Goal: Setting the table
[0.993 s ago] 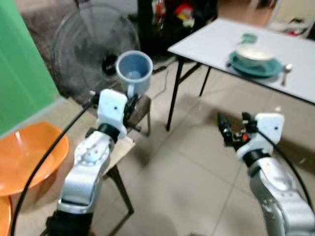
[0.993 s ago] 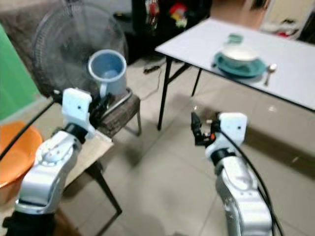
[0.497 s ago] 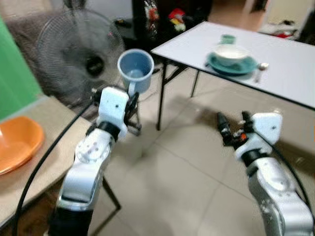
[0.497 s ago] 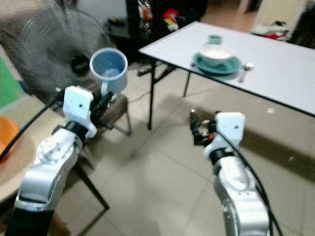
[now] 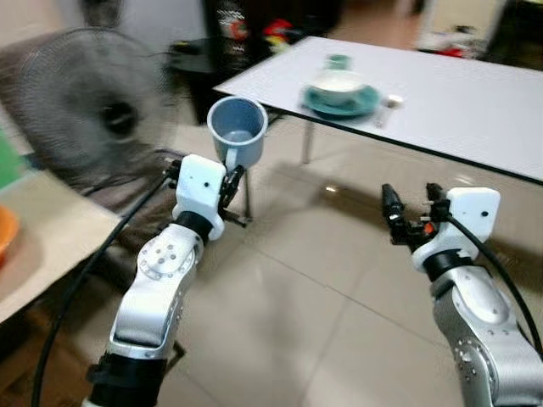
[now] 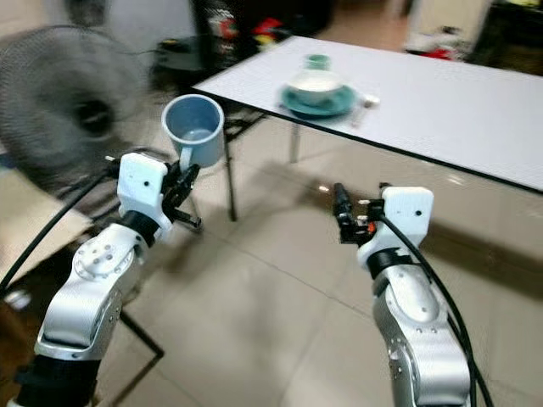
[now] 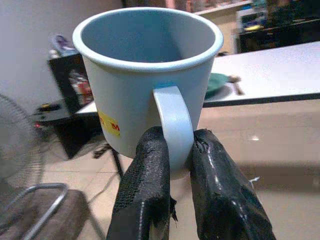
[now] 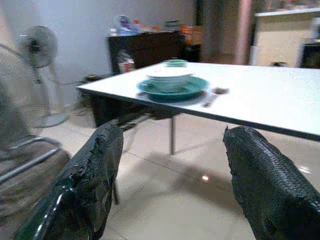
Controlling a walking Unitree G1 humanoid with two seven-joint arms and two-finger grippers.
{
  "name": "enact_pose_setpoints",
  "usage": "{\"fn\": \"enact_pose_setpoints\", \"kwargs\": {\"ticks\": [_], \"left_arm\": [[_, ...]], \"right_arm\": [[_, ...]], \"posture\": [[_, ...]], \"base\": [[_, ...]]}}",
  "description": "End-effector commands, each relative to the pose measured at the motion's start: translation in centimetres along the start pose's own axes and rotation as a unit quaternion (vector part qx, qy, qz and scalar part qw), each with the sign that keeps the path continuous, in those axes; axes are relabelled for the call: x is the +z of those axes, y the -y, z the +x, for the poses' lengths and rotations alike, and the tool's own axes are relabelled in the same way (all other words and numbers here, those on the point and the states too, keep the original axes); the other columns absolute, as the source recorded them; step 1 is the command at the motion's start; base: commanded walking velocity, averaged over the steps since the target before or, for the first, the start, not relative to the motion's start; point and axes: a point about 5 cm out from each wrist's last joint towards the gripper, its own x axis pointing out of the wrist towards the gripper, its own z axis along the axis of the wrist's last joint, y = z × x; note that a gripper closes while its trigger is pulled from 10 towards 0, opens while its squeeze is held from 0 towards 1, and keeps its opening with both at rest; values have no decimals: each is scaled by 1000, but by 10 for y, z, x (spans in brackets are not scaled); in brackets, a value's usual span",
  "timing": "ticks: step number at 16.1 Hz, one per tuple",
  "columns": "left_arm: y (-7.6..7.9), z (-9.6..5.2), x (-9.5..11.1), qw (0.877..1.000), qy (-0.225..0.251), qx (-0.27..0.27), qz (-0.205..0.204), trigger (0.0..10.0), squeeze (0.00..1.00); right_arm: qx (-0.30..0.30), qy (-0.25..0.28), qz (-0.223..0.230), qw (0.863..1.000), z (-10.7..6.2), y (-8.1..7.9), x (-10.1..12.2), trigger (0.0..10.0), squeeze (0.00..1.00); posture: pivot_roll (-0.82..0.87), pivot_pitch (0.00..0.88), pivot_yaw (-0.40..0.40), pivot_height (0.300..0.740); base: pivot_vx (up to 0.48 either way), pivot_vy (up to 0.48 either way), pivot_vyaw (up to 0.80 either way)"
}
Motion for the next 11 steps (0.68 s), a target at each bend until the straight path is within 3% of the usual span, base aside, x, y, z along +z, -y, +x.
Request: {"fn": "enact_pose_setpoints", "kwargs": {"ticks": [1, 11], "left_arm": [[-7, 2, 4, 1000, 4, 9, -2, 10000, 0], [-4, 4, 6, 1000, 9, -3, -10, 10000, 0]], "right_arm": [[-2, 8, 5, 1000, 0, 0, 5, 10000, 0], [5, 13, 3, 1000, -2, -2, 6, 10000, 0]], "posture": [[-16, 0, 55, 740], [-19, 0, 56, 740]], "base": [[0, 0, -800], [0, 0, -771]]}}
